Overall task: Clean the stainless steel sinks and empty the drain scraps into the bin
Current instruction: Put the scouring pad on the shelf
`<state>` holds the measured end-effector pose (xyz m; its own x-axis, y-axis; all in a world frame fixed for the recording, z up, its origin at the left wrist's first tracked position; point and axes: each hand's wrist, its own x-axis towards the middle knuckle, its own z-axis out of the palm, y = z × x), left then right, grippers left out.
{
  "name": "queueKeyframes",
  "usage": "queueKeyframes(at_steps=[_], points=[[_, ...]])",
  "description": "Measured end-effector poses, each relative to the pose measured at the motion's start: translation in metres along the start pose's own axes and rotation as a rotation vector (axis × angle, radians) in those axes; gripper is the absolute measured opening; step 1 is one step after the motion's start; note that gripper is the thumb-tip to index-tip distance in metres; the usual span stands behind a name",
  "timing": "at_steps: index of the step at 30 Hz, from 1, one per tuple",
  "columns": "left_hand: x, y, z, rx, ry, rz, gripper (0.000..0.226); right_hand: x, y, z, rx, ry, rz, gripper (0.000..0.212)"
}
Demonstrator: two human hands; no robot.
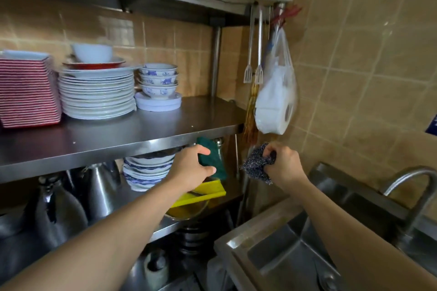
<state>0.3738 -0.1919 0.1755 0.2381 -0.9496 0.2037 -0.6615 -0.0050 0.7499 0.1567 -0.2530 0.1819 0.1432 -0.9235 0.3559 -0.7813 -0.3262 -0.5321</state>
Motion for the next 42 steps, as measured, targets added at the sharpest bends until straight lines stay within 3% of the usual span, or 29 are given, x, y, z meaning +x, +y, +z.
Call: queueKeyframes(at_steps=[9, 19, 33, 42], points=[[0.093, -0.003, 0.007, -0.074, 0.061, -0.054, 0.05, 0.099, 0.001, 0.022, 0.018, 0.011, -0.095, 0.028], [0.199, -0.027, 0.004, -0.078, 0.094, -0.105, 0.054, 0.188, -0.015, 0.066, 0.01, 0.047, -0.071, 0.027], [0.362, -0.057, 0.038, -0.101, -0.075, -0.128, 0.06, 0.335, -0.015, 0.136, -0.088, 0.14, 0.059, 0.03], [0.393, -0.057, 0.076, -0.12, -0.141, -0.176, 0.065, 0.371, 0.004, 0.165, -0.142, 0.13, 0.168, 0.033]])
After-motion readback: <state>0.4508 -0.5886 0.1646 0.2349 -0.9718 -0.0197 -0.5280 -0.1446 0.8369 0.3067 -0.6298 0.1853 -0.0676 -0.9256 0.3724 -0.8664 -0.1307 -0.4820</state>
